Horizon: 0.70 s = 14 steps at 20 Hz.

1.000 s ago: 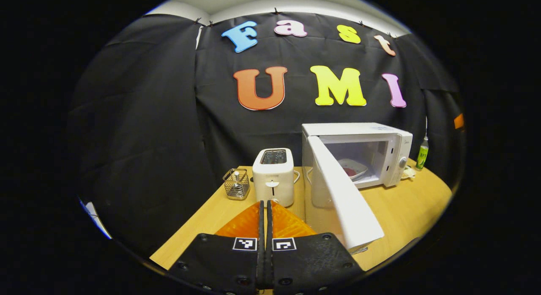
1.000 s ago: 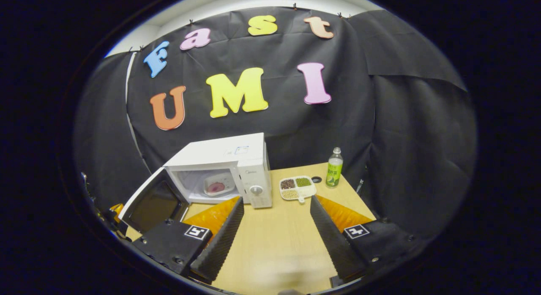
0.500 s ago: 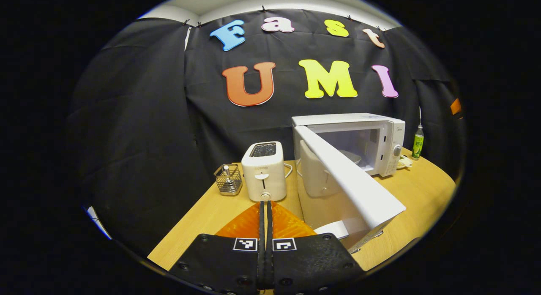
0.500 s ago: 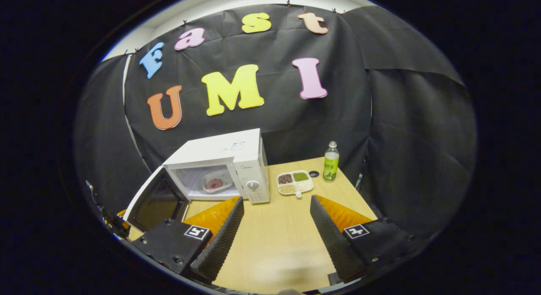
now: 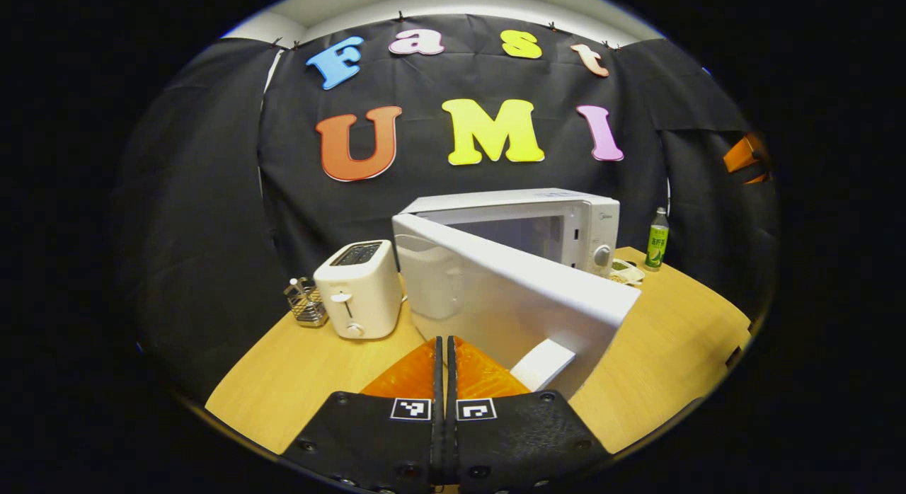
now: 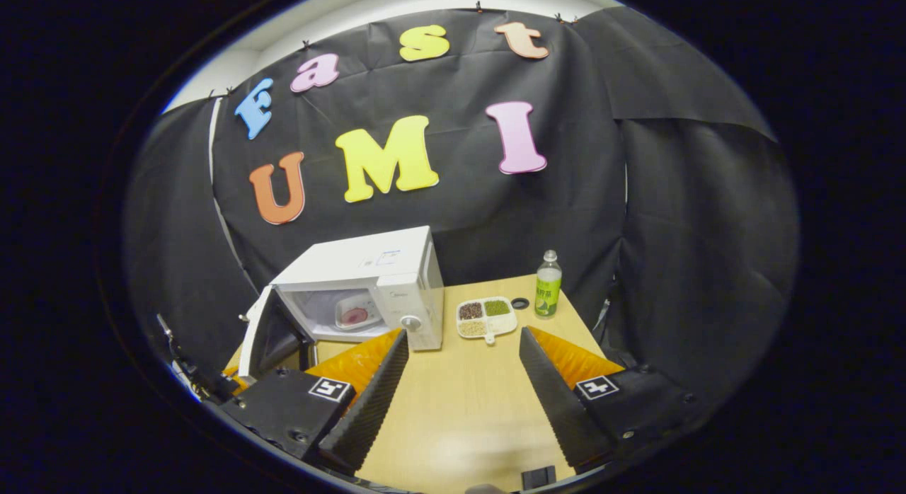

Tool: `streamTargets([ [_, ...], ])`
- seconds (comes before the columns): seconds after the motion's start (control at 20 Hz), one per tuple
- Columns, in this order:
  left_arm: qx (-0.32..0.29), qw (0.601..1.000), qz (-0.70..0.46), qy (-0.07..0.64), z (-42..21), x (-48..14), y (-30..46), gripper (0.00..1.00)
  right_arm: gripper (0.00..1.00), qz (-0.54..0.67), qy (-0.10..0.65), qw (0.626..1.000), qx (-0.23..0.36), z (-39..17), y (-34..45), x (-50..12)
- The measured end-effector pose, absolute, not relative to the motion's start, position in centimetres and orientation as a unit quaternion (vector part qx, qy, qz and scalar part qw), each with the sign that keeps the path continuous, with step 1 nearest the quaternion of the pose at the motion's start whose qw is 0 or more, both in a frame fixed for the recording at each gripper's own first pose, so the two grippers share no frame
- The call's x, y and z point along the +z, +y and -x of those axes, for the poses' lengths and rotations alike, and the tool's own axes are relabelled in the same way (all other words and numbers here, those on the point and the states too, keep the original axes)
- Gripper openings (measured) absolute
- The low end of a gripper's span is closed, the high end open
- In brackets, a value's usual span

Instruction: Open the microwave oven with the left hand, put the food in, and close the microwave oven.

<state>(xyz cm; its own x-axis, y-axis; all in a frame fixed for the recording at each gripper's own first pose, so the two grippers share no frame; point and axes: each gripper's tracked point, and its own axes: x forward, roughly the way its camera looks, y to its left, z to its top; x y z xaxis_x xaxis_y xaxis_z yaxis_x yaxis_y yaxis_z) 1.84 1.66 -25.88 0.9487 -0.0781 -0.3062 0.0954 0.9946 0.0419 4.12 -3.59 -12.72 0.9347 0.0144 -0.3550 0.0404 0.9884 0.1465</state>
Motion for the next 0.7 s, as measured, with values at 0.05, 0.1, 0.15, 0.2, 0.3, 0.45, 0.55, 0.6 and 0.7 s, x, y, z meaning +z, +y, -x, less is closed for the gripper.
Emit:
streamTargets([
  [0.05, -0.052, 0.986, -0.031, 0.155, -2.2, -26.2, 0.1, 0.0, 0.91, -0.074, 0.182, 0.981, -0.004, -4.2, -4.1, -12.7],
  [0.1, -0.061, 0.986, -0.03, 0.154, -2.5, -26.2, -1.4, 0.0, 0.91, -0.072, 0.182, 0.981, -0.003, -4.2, -4.7, -12.6],
  [0.15, -0.071, 0.985, -0.029, 0.153, -2.9, -26.2, -2.9, 0.0, 1.0, -0.072, 0.183, 0.981, -0.002, -4.2, -5.3, -12.6],
  [0.2, -0.079, 0.985, -0.03, 0.151, -3.4, -26.2, -4.3, 0.0, 0.91, -0.072, 0.184, 0.98, -0.002, -4.2, -5.8, -12.6],
  [0.3, -0.092, 0.984, -0.034, 0.146, -4.9, -26.2, -6.8, 0.0, 1.0, -0.07, 0.185, 0.98, -0.003, -4.3, -7.1, -12.6],
  [0.45, -0.108, 0.984, -0.027, 0.14, -7.2, -26.0, -9.6, 0.0, 0.91, -0.069, 0.185, 0.98, -0.01, -4.5, -8.9, -12.6],
  [0.55, -0.118, 0.983, -0.03, 0.135, -8.8, -25.7, -11.1, 0.0, 0.91, -0.069, 0.187, 0.98, -0.017, -4.7, -9.9, -12.7],
  [0.6, -0.123, 0.983, -0.032, 0.131, -9.6, -25.6, -11.8, 0.0, 1.0, -0.07, 0.187, 0.98, -0.02, -4.7, -10.4, -12.7],
  [0.7, -0.128, 0.983, -0.034, 0.129, -10.9, -25.5, -12.7, 0.0, 1.0, -0.076, 0.192, 0.978, -0.022, -5.0, -11.0, -12.9],
])
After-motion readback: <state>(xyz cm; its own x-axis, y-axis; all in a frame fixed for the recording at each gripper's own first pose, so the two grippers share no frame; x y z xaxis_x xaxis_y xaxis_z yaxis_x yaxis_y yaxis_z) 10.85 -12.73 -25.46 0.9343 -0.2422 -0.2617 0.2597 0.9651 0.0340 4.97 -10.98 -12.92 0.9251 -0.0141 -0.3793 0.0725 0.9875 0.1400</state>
